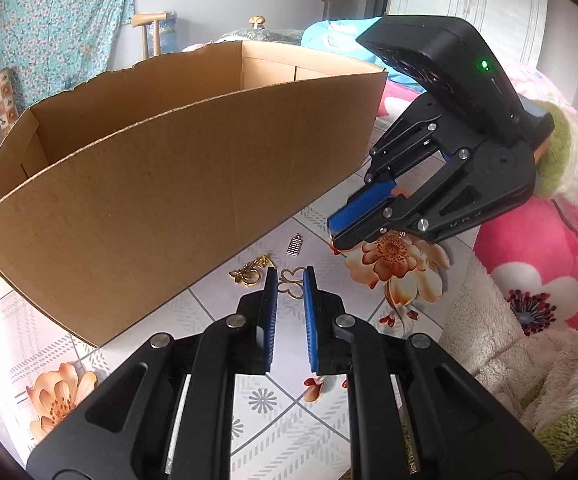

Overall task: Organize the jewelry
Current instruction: 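Lift and carry the earring and ring in both grippers over the box, then open the left gripper over the box while the right gripper releases the gold ring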

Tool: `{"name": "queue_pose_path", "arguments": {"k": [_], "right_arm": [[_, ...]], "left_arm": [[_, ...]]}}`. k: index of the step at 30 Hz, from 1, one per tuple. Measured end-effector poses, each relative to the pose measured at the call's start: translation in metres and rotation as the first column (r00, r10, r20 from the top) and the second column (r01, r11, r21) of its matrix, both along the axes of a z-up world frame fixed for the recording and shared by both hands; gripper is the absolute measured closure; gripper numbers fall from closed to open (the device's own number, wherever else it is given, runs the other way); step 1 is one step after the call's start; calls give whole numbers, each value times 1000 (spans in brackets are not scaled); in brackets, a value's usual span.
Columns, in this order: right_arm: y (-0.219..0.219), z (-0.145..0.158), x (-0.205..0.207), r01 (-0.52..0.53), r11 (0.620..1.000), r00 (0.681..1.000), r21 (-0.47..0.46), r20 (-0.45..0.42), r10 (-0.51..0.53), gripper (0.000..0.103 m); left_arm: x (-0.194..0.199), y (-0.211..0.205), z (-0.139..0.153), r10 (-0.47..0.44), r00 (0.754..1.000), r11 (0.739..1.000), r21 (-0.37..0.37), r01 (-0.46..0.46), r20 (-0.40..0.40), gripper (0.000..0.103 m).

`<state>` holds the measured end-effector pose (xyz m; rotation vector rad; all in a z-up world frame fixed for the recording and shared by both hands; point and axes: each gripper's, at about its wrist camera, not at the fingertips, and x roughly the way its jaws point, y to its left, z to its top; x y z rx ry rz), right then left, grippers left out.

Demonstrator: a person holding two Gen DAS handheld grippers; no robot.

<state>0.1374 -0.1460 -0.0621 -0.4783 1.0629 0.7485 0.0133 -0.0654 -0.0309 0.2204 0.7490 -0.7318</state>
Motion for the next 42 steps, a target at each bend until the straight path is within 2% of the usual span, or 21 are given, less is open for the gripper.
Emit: {"name": "queue_pose_path", "arguments": {"k": [6, 11, 14, 19, 23, 25, 28, 29, 31, 34, 36, 38, 42], "right_arm": [[7, 2, -5, 18, 1000, 1000, 5, 10, -18, 92], [1, 7, -29, 51, 998, 998, 24, 37, -52, 92], [1, 27, -45, 60, 996, 994, 61, 89, -65, 92], [-3, 80, -70, 61, 982, 974, 176, 205, -97, 92], [-19, 115, -59, 135, 947, 955, 293, 215, -203, 92], [-23, 127, -41, 170, 930, 955, 326, 178, -237, 92], [-24, 129, -3, 229, 926, 956, 300, 112, -273, 92], [-20, 131, 8, 250, 926, 955, 282, 89, -284, 92], [-18, 120, 45, 309, 924, 949, 224, -7, -316, 92], [-14, 96, 86, 357, 923, 932, 147, -127, -340, 92], [-10, 80, 112, 374, 924, 919, 79, -167, -358, 92], [-6, 67, 126, 374, 927, 914, 30, -181, -363, 92], [-5, 50, 145, 379, 924, 905, -43, -189, -380, 92]], "left_arm": [[0, 4, 1, 9, 1000, 1000, -12, -9, 5, 91], [-9, 8, 10, 9, 999, 1000, -16, -9, 31, 91], [-14, 11, 23, 17, 998, 999, -33, -15, 55, 91], [-21, 15, 57, 5, 996, 995, -99, 4, 89, 91], [-11, 20, 92, 14, 992, 987, -158, 7, 129, 91], [3, 20, 104, 17, 992, 986, -168, 4, 128, 91], [46, 15, 115, 24, 998, 992, -121, -17, 50, 91], [67, 12, 114, 28, 1000, 995, -94, -29, -10, 91], [107, 8, 109, 32, 993, 998, -47, -38, -113, 91], [152, 2, 96, 38, 980, 999, 37, -32, -196, 91], [187, -2, 79, 52, 942, 997, 68, -31, -333, 91], [212, -5, 66, 67, 903, 996, 82, -35, -424, 91], [241, -10, 40, 115, 835, 992, 109, -66, -539, 91]]}}
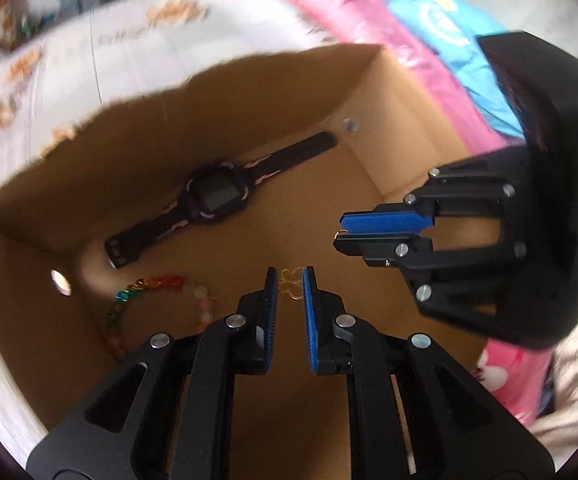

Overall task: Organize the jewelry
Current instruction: 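Open the left gripper over the box while the right gripper releases the gold ring, then withdraw both grippers from the box back toward the remaining jewelry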

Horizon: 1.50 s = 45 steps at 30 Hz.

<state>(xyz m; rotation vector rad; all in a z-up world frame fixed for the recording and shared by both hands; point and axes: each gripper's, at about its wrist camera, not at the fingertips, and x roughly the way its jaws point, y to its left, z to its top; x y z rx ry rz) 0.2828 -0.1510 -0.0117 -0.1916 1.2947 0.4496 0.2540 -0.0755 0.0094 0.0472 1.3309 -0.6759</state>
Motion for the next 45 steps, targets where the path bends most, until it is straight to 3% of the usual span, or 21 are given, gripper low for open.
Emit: {"name": "queue_pose_path", "arguments": {"k": [3, 5, 8, 12, 16, 20, 22, 26, 29, 33, 36, 39, 41, 45], "right_arm": [[-2, -8, 12, 13, 1000, 999, -7, -33, -14, 91], [-4, -9, 15, 22, 1000, 1000, -11, -19, -22, 89], [-7, -4, 14, 34, 999, 999, 1, 3, -34, 76], [-11, 8, 8, 41, 999, 997, 5, 65, -41, 76], [-20, 35, -7, 63, 997, 985, 53, 158, -71, 76], [-36, 82, -51, 68, 989, 941, 133, 320, -107, 72], [-46, 101, -83, 61, 979, 915, 192, 381, -132, 64], [-64, 119, -158, 6, 951, 872, 310, 463, -157, 62], [-68, 107, -203, -17, 936, 863, 352, 478, -164, 62], [-61, 71, -233, 14, 904, 896, 428, 395, -201, 62], [-46, 34, -240, 74, 916, 907, 394, 355, -226, 62], [-29, 1, -235, 129, 934, 915, 334, 322, -242, 63], [-18, -15, -231, 158, 943, 915, 292, 316, -251, 67], [-11, -29, -221, 199, 945, 905, 258, 321, -278, 68]], "left_arm": [[8, -6, -7, 6, 1000, 999, 42, -6, 3, 90], [10, -7, -7, 6, 1000, 999, 52, -8, 21, 79], [9, -7, -4, 7, 999, 999, 33, -8, 41, 73], [10, -1, 6, 27, 997, 1000, 0, -28, 68, 72], [-3, 12, 35, 55, 983, 998, -48, -47, 175, 72], [-44, 29, 79, 59, 941, 995, -100, -27, 332, 71], [-77, 46, 97, 75, 910, 992, -127, -25, 407, 64], [-146, 79, 113, 90, 841, 988, -152, -10, 533, 53], [-186, 95, 105, 89, 839, 984, -177, 9, 537, 48], [-224, 113, 75, 103, 892, 970, -243, 7, 440, 45], [-227, 107, 38, 122, 927, 966, -258, -29, 355, 45], [-222, 85, 5, 123, 918, 982, -177, -60, 377, 50], [-217, 71, -8, 113, 902, 989, -136, -62, 416, 66], [-205, 47, -24, 50, 902, 995, -98, -9, 428, 69]]}}
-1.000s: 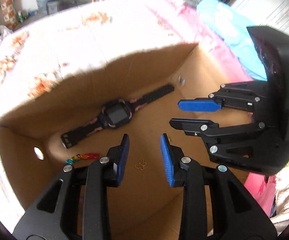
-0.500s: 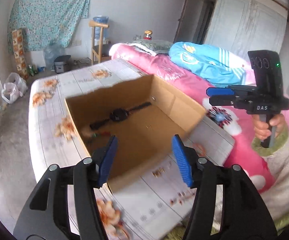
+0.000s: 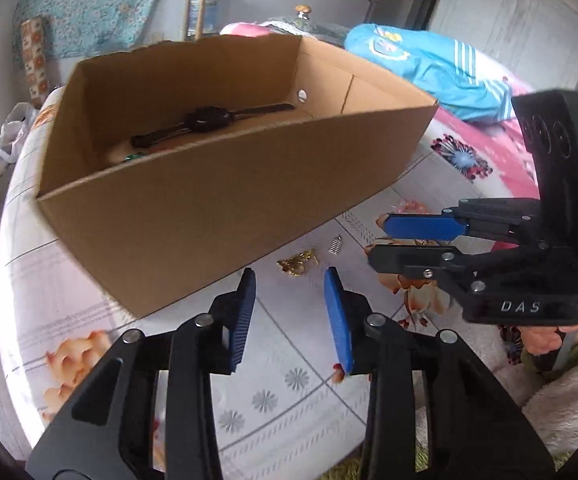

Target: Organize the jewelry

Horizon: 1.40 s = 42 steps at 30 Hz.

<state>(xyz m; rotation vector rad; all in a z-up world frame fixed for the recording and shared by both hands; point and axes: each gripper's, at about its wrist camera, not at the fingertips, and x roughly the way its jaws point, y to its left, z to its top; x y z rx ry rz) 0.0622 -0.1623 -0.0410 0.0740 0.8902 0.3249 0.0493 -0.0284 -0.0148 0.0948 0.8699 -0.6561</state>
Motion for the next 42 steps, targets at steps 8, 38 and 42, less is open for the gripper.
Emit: {"name": "queue_pose_path", "arguments": {"k": [8, 38, 42], "right_arm": [[-2, -12, 8, 25, 999, 999, 34, -26, -24, 68], [-20, -20, 5, 44, 998, 999, 55, -28, -42, 68], [-21, -21, 4, 48, 997, 998, 59, -35, -46, 68]], "left_arm": [[9, -24, -18, 9, 998, 996, 83, -14, 59, 81], [6, -24, -36, -21, 997, 996, 90, 14, 71, 103], [-1, -20, -35, -30, 997, 993, 113, 23, 66, 103]]}}
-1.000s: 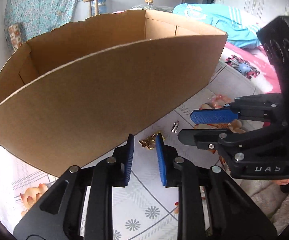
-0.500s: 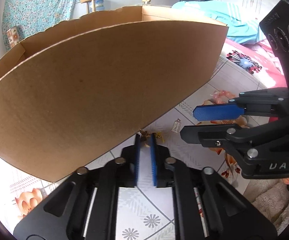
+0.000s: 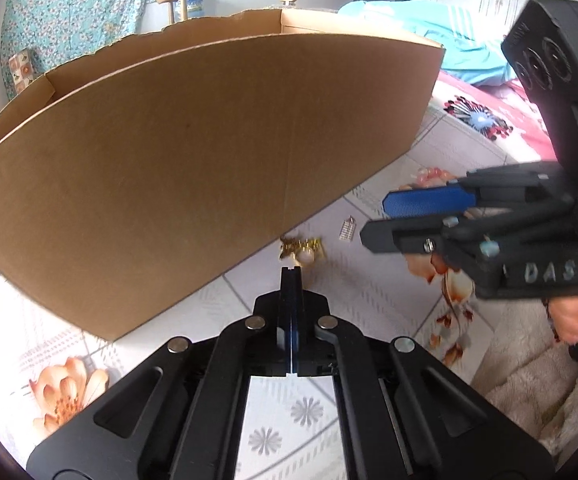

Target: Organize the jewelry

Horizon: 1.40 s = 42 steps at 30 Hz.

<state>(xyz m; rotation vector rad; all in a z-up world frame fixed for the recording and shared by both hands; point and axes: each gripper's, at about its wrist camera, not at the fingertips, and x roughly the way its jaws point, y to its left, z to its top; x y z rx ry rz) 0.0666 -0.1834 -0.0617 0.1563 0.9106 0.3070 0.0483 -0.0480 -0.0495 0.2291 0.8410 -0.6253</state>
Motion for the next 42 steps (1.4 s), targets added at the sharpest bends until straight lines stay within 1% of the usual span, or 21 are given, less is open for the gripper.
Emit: {"name": "queue_pose_path", "arguments": {"k": [2, 5, 6, 8, 9, 13, 19, 24, 25, 28, 35, 39, 42], "right_arm": [[0, 1, 0, 0, 1000, 1000, 5, 4, -1, 68], [-2, 3, 0, 3, 1000, 1000, 19, 8, -3, 68], [-2, 3, 0, 6, 1000, 1000, 19, 8, -6, 68], [-5, 4, -1, 7, 1000, 1000, 16, 9, -7, 68], [-5, 4, -2, 8, 1000, 1000, 15, 11, -8, 68], [-6, 6, -3, 12, 1000, 1000, 8, 17, -12, 68], [-7, 4, -4, 15, 1000, 1000, 15, 17, -15, 68], [-10, 5, -6, 16, 1000, 1000, 18, 24, -17, 68], [-10, 5, -7, 19, 1000, 1000, 20, 24, -20, 68], [-12, 5, -8, 26, 999, 999, 23, 22, -27, 68], [-13, 8, -12, 23, 999, 999, 24, 34, -24, 68], [-5, 11, -13, -13, 1000, 999, 23, 51, 12, 68], [7, 13, -13, -48, 999, 997, -6, 68, 48, 68]], "left_arm": [[-1, 2, 1, -1, 1000, 1000, -3, 1, -17, 103], [2, 3, 3, 0, 999, 999, -42, -2, -32, 103], [3, 2, 4, 0, 1000, 999, -49, -2, -29, 101], [6, -2, 5, -4, 1000, 999, -51, 3, -21, 91], [8, -5, 5, -11, 1000, 999, -49, 10, -19, 90], [10, -16, 0, -34, 999, 999, -24, 34, -19, 90], [13, -23, 0, -25, 1000, 1000, 16, 25, 2, 90], [9, -28, -1, -40, 998, 998, 55, 38, 42, 90], [8, -28, -1, -46, 998, 997, 57, 43, 50, 93], [6, -27, 0, -52, 997, 997, 63, 49, 58, 93], [-3, -17, 1, -44, 998, 997, 64, 42, 39, 94], [-11, -4, 2, -16, 1000, 997, 70, 14, 27, 94], [-15, 5, 1, 3, 1000, 998, 63, -4, 17, 94]]}}
